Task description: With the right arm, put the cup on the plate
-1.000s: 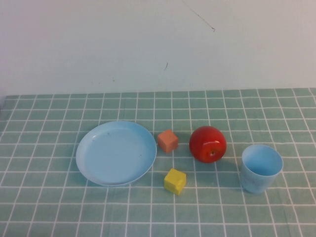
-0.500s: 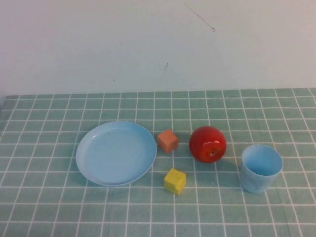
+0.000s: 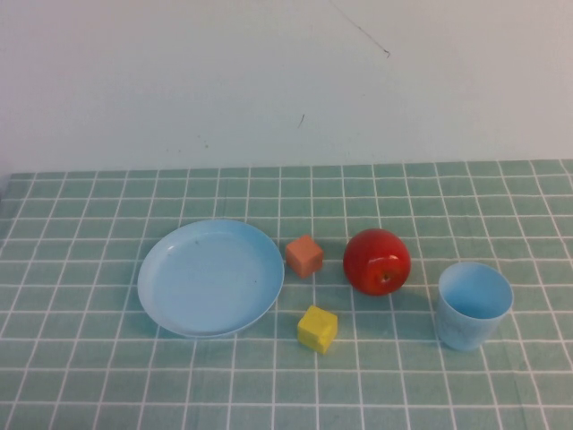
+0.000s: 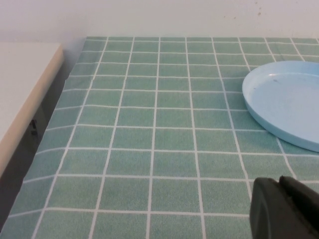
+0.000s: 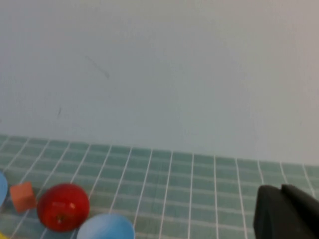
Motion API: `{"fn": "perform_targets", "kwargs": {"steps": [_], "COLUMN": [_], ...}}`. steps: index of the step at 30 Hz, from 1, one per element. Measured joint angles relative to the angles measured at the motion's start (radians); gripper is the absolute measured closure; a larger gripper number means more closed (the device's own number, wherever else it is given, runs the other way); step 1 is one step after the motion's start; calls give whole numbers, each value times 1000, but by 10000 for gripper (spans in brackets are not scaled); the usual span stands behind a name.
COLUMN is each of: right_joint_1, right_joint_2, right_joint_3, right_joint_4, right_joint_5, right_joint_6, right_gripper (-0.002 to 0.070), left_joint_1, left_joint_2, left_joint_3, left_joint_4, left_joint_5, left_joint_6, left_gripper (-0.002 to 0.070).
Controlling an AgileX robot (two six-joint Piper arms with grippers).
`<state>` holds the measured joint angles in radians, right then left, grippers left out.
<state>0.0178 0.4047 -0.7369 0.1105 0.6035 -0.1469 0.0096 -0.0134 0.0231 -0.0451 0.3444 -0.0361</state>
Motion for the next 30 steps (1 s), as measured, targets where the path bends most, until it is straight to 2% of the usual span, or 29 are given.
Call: {"fn": "perform_targets", "kwargs": {"steps": [3,16,23,30], "right_joint_1": [0,0,0,0], "right_joint_2": [0,57,251,620], "right_joint_3": [0,43,59,-70], "right_joint_4": [1,66,309,451], "right_joint_5": [82,92,136,263], "right_joint_6": [0,-52,-368,-613], "right_gripper": [678,678,678,678], "left_joint_1": [0,0,0,0], "left_joint_2": [0,0,0,0], "left_joint_3": [0,0,0,0], "left_joint_4": [0,0,0,0], "left_joint_5": [0,0,0,0], "left_joint_6": [0,-3,-3,-3], "left_gripper": [677,677,677,677]}}
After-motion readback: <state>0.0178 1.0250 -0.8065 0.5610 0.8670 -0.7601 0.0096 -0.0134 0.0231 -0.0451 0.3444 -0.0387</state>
